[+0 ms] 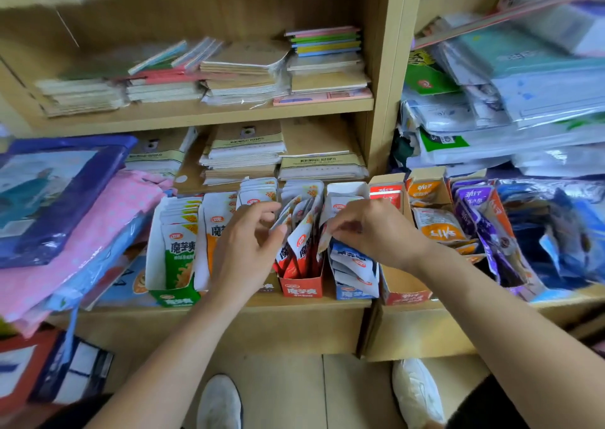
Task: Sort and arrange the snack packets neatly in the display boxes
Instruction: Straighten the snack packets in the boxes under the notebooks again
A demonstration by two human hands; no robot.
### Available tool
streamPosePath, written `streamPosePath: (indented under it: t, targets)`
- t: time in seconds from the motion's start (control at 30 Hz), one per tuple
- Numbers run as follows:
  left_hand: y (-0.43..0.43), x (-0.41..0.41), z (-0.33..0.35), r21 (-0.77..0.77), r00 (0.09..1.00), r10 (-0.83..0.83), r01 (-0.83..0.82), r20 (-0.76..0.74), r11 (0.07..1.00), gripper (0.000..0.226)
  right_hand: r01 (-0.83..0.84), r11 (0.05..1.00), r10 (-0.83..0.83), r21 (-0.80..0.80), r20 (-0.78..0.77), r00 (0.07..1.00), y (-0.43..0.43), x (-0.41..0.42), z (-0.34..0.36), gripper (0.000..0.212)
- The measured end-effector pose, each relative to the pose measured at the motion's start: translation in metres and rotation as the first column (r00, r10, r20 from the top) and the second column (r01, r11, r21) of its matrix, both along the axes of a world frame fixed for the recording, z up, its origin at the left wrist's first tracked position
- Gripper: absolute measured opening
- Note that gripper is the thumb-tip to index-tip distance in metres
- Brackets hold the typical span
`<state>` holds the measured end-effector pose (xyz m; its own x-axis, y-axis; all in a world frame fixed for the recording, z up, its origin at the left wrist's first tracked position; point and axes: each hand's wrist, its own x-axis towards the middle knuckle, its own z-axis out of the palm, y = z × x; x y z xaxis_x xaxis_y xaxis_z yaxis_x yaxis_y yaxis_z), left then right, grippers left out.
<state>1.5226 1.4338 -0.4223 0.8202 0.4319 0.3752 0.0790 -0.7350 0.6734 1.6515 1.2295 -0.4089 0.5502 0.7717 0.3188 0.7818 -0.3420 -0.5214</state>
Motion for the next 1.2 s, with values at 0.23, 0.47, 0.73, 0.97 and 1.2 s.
streamPosePath:
  t: [0.23, 0.47, 0.73, 0.97, 1.2]
  targets:
    - [-0.023, -0.014, -0.013, 0.23, 0.999, -0.034, 0.038, -0.022, 0.972, 0.033, 0.265, 0.964, -0.254, 0.031, -0.197, 0.947, 0.006, -0.039, -0.026, 0.035]
    - [-0.012, -0.002, -0.02, 0.261, 0.998, 0.056, -0.059, 0.02, 0.963, 0.061, 0.408, 0.893, -0.281, 0.193, -0.468, 0.838, 0.028, -0.036, -0.03, 0.038]
    - [-0.009, 0.022, -0.017, 0.093, 0.997, -0.044, 0.05, -0.067, 0.994, 0.049, 0.223, 0.971, -0.172, 0.084, -0.401, 0.9, 0.028, -0.009, -0.014, 0.069]
    - [-0.014, 0.007, -0.025, 0.184, 0.972, -0.233, 0.222, 0.039, 0.958, 0.031, 0.169, 0.985, -0.152, 0.016, -0.361, 0.92, 0.007, 0.004, -0.012, 0.061]
    - [-0.022, 0.0, -0.027, 0.149, 0.983, -0.178, 0.168, 0.052, 0.974, 0.038, 0.083, 0.996, -0.086, -0.026, -0.196, 0.977, 0.001, 0.013, -0.013, 0.044]
